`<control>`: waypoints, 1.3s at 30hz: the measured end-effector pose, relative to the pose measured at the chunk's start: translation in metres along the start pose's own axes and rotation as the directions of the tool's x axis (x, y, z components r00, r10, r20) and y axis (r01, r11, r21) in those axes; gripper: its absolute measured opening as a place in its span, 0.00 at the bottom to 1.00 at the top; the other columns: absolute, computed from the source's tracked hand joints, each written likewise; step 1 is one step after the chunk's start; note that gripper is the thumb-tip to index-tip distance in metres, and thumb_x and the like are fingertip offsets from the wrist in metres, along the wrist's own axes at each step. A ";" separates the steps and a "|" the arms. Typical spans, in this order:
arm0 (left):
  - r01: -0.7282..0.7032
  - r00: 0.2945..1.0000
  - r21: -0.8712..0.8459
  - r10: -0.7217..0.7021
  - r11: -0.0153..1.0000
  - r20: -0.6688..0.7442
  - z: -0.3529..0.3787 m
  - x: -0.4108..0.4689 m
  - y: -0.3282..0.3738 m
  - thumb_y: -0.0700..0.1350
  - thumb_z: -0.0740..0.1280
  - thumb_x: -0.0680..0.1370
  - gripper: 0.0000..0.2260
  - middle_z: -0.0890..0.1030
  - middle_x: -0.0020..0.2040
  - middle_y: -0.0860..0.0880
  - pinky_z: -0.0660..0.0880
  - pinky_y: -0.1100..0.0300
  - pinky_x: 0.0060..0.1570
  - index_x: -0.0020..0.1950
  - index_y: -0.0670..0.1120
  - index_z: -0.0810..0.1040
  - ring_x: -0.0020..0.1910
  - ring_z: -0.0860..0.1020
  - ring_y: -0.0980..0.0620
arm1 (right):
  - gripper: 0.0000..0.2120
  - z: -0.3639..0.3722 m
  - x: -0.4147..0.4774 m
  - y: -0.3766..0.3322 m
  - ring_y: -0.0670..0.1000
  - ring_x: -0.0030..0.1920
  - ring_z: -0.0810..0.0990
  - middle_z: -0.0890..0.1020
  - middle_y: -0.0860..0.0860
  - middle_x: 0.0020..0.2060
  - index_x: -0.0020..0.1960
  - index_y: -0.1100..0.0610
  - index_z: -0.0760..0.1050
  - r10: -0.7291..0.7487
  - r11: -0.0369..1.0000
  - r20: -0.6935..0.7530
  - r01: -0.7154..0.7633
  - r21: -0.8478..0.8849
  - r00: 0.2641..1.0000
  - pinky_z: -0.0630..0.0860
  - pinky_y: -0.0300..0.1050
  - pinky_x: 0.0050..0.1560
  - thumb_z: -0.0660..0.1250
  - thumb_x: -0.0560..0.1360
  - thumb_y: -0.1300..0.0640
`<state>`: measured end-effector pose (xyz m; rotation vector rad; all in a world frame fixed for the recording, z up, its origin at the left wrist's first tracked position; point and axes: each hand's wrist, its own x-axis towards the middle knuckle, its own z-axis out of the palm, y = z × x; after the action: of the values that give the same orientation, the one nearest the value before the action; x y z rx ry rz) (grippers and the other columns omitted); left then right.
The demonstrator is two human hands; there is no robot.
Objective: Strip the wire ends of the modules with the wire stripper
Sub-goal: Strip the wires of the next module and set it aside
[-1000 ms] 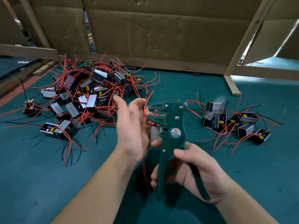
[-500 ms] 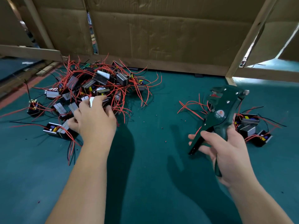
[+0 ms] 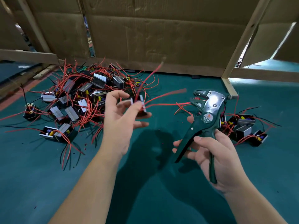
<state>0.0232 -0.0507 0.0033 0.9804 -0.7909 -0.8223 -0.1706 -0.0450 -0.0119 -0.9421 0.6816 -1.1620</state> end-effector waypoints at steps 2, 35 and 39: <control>0.123 0.989 -0.058 -0.117 0.991 0.090 -0.001 -0.001 -0.001 0.32 0.61 0.77 0.14 0.76 0.37 0.50 0.77 0.60 0.28 0.50 0.53 0.69 0.35 0.83 0.45 | 0.17 0.001 0.001 -0.001 0.64 0.40 0.81 0.83 0.56 0.45 0.56 0.62 0.74 0.036 0.999 0.020 -0.037 0.030 0.999 0.79 0.65 0.43 0.61 0.67 0.65; 0.119 0.949 0.039 -0.125 0.992 0.288 0.004 -0.007 -0.005 0.50 0.67 0.72 0.07 0.76 0.25 0.50 0.76 0.66 0.40 0.40 0.49 0.82 0.35 0.82 0.49 | 0.35 0.007 -0.001 -0.003 0.66 0.39 0.80 0.78 0.64 0.59 0.59 0.68 0.74 0.298 0.931 0.234 -0.336 0.141 0.925 0.77 0.66 0.43 0.79 0.55 0.58; 0.078 0.968 0.109 -0.102 0.991 0.229 0.005 -0.005 -0.006 0.41 0.66 0.77 0.13 0.73 0.32 0.42 0.73 0.66 0.38 0.36 0.50 0.84 0.31 0.75 0.54 | 0.32 0.007 -0.002 -0.003 0.65 0.39 0.80 0.77 0.64 0.61 0.60 0.68 0.75 0.313 0.924 0.273 -0.358 0.135 0.910 0.78 0.65 0.43 0.76 0.57 0.60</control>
<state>0.0156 -0.0500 -0.0017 1.0253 -1.0034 -0.9973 -0.1669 -0.0415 -0.0057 -0.7608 0.5014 -0.7690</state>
